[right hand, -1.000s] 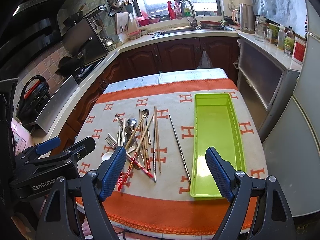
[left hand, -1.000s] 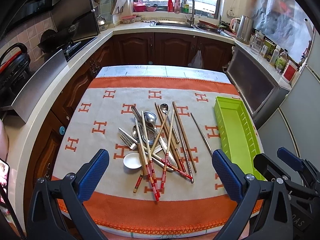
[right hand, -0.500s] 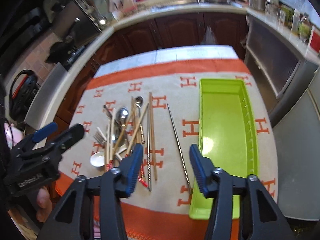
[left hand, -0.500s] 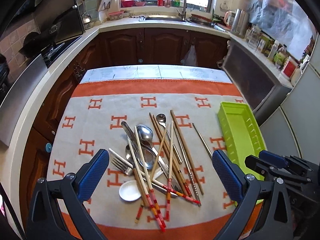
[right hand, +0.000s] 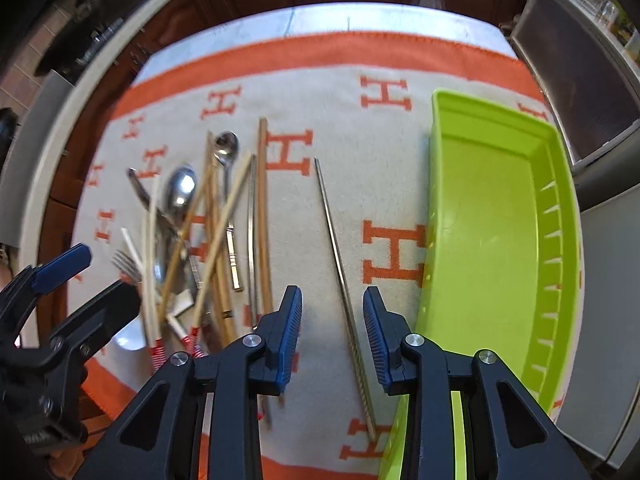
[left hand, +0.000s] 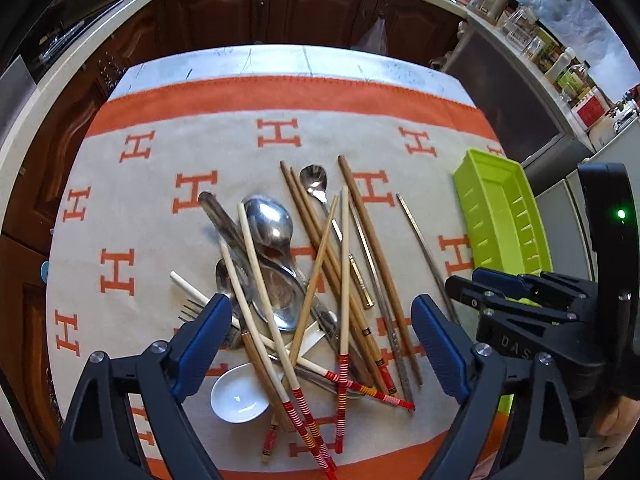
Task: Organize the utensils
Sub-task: 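Reach into the pile and grasp a thin steel chopstick with the right tool, then carry the steel chopstick over the green tray and open the right tool, then return to the pile and grasp a wooden chopstick with the right tool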
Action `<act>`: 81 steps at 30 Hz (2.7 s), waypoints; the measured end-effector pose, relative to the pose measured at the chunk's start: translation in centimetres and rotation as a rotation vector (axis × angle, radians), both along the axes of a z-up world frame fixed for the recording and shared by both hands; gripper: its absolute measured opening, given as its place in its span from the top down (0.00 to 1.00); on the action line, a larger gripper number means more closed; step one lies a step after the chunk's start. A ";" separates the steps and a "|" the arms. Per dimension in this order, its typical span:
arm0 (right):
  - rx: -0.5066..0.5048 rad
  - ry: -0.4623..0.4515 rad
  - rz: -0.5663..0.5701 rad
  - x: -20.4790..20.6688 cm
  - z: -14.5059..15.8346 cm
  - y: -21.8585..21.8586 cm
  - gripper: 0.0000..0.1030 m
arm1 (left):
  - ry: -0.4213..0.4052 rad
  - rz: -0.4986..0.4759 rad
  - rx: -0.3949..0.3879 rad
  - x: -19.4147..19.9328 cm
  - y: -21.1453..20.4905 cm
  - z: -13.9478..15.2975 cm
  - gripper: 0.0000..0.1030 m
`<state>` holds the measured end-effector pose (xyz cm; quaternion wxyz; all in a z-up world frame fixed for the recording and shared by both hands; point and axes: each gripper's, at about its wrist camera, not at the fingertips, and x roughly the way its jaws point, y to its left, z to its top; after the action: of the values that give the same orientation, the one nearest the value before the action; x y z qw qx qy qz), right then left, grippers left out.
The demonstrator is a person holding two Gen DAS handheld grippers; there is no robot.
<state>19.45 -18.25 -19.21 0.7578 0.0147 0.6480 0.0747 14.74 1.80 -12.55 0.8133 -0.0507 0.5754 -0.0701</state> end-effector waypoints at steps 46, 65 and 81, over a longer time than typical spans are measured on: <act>-0.002 -0.054 -0.205 -5.0 4.7 -12.8 0.94 | 0.015 -0.062 0.006 -0.5 -1.4 0.6 0.60; 0.082 -0.088 -0.069 -3.9 6.7 -6.8 0.76 | 0.033 -0.031 0.033 0.2 0.6 -0.4 0.60; 0.140 0.035 0.055 0.5 1.6 0.9 0.76 | 0.053 -0.042 0.004 0.8 3.4 -1.3 0.62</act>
<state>19.97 -17.36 -17.65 0.7410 0.0510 0.6547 0.1402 15.58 5.15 -13.81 0.7963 -0.0391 0.5978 -0.0845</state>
